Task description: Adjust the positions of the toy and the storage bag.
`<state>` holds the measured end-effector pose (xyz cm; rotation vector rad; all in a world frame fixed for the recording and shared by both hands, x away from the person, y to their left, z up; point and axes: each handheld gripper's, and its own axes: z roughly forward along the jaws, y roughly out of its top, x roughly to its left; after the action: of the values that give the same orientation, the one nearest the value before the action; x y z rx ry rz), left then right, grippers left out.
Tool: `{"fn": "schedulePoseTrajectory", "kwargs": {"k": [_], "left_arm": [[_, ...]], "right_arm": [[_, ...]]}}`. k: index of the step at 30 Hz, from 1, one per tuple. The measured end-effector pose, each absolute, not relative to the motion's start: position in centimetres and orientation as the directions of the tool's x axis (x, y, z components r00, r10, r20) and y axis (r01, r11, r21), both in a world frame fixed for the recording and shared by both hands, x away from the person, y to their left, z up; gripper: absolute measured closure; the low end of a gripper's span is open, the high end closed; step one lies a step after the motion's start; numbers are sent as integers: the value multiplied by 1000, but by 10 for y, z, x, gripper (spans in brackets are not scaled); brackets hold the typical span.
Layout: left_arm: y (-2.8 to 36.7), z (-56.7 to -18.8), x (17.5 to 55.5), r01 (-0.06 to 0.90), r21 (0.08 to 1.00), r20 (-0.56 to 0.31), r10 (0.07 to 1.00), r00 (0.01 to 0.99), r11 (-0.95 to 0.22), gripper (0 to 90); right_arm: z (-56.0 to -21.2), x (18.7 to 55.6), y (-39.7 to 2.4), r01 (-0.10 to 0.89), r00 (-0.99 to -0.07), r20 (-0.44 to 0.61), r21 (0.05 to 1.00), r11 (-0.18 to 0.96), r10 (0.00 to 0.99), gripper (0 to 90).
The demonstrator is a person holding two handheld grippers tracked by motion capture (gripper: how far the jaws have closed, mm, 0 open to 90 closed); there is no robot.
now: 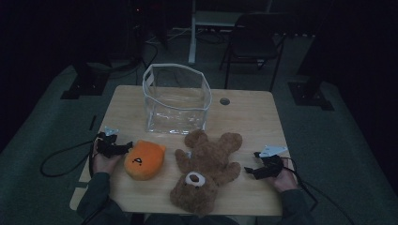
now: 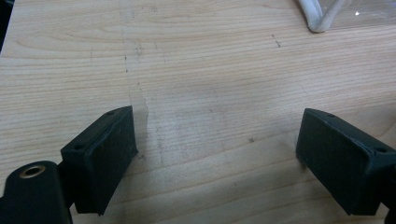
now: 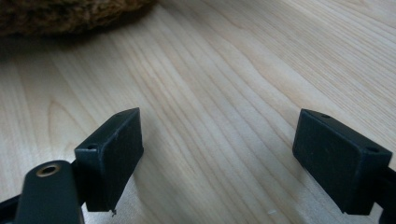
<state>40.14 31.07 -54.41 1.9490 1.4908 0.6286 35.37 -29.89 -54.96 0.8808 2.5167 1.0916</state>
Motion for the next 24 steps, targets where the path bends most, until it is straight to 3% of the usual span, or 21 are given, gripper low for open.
{"fn": "schedulePoseTrajectory", "kwargs": {"k": [15, 17, 18, 24], "left_arm": [[312, -543, 400, 683, 707, 11, 968, 250, -185, 149], [312, -542, 399, 682, 707, 17, 968, 251, -189, 161], [311, -542, 399, 676, 712, 19, 967, 253, -190, 225], [311, -535, 394, 642, 744, 22, 968, 249, -182, 231]], "right_arm": [[-550, 353, -299, 443, -763, 4, 732, 518, 647, 172], [-550, 353, -299, 443, -762, 5, 732, 517, 647, 172], [-550, 353, -299, 443, -763, 4, 732, 518, 647, 172], [-550, 353, -300, 445, -760, 4, 732, 516, 650, 172]]}}
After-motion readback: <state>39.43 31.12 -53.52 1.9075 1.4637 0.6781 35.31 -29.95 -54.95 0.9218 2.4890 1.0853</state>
